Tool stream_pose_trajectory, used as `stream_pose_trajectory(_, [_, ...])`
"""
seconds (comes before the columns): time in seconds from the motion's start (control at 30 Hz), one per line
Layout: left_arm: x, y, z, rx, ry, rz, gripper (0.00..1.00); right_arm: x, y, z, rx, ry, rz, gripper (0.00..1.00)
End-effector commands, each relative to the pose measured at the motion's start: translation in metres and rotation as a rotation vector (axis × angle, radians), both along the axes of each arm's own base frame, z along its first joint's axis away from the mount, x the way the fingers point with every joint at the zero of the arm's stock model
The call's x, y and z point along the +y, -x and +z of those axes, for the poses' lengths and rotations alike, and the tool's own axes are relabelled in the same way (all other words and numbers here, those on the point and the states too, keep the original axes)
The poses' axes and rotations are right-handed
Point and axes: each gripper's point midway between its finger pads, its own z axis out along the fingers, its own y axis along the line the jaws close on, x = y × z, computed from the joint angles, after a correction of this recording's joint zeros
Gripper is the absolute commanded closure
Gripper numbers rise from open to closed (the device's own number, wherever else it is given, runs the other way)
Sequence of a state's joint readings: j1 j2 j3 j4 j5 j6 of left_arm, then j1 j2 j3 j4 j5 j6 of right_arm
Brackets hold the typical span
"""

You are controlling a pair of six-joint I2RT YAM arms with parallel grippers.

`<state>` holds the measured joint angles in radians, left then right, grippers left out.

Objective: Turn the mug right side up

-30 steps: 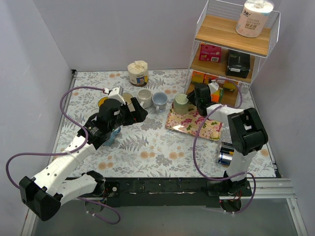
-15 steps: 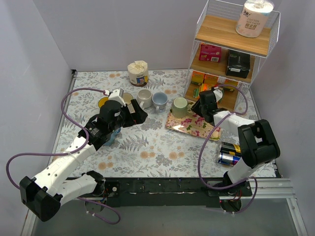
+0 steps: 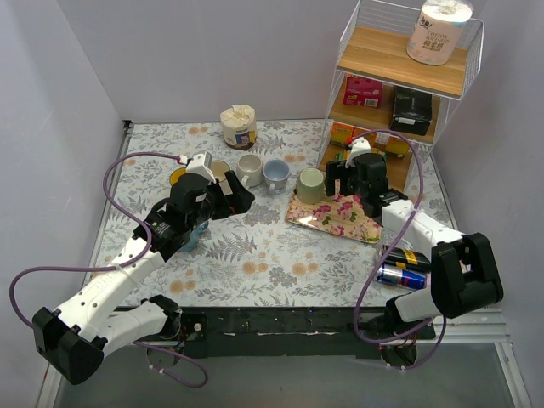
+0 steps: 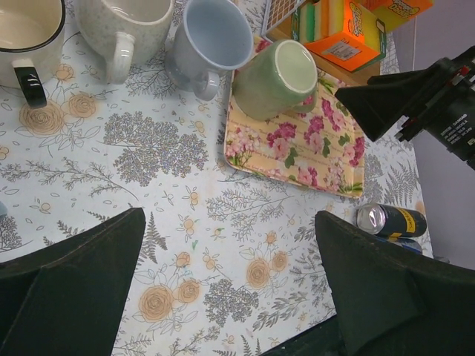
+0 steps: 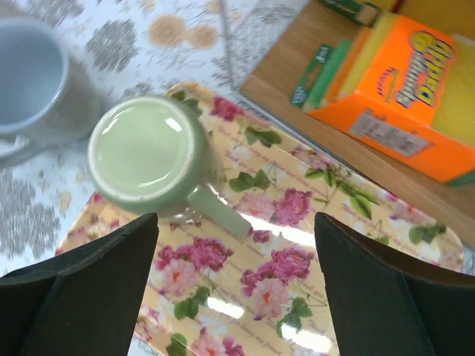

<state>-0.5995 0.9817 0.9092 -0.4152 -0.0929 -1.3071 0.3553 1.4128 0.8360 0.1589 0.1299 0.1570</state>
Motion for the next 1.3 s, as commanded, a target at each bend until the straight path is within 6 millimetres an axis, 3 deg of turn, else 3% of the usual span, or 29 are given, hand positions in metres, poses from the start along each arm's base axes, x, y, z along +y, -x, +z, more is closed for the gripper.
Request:
stream_pose_trajectory(0.0, [-0.001, -0.004, 0.009, -0.040, -0.006, -0.010, 0.02, 0.031, 0.008, 0.012, -0.062, 0.159, 0.420, 0.08])
stream_pose_trajectory(0.03, [-0.002, -0.005, 0.010, -0.041, -0.009, -0.013, 0.02, 0.033, 0.020, -0.002, 0.015, 0.176, 0.490, 0.09])
stream_pose_trajectory(0.07, [-0.002, -0.005, 0.010, -0.039, -0.011, -0.016, 0.02, 0.034, 0.011, 0.010, -0.022, 0.247, 0.554, 0.09])
stream_pose_trajectory(0.13, [-0.003, -0.006, 0.010, -0.040, -0.020, -0.021, 0.02, 0.029, 0.020, -0.015, 0.094, 0.313, 0.638, 0.11])
stream_pose_trajectory(0.17, [-0.003, -0.006, 0.011, -0.042, -0.019, -0.021, 0.02, 0.028, 0.012, -0.007, 0.072, 0.366, 0.670, 0.11])
stream_pose_trajectory(0.2, [-0.002, -0.006, 0.010, -0.042, -0.022, -0.019, 0.02, 0.024, 0.012, -0.016, 0.104, 0.391, 0.672, 0.11])
stream_pose_trajectory(0.27, [-0.001, -0.005, 0.011, -0.044, -0.020, -0.015, 0.02, 0.021, 0.005, -0.015, 0.083, 0.431, 0.699, 0.12])
stream_pose_trajectory(0.4, [0.001, -0.004, 0.010, -0.046, -0.028, -0.017, 0.02, 0.018, 0.006, -0.036, 0.175, 0.486, 0.785, 0.18])
stream_pose_trajectory(0.87, [0.000, -0.008, 0.004, -0.031, -0.037, -0.005, 0.02, 0.040, -0.004, -0.058, 0.096, 0.472, 0.885, 0.36])
stream_pose_trajectory(1.17, [-0.003, -0.013, 0.011, -0.046, -0.023, -0.001, 0.02, 0.043, -0.025, -0.066, 0.010, 0.496, 0.809, 0.59])
stream_pose_trajectory(1.27, [-0.002, -0.013, 0.011, -0.048, -0.030, 0.004, 0.02, 0.038, -0.027, -0.066, 0.012, 0.525, 0.791, 0.80])
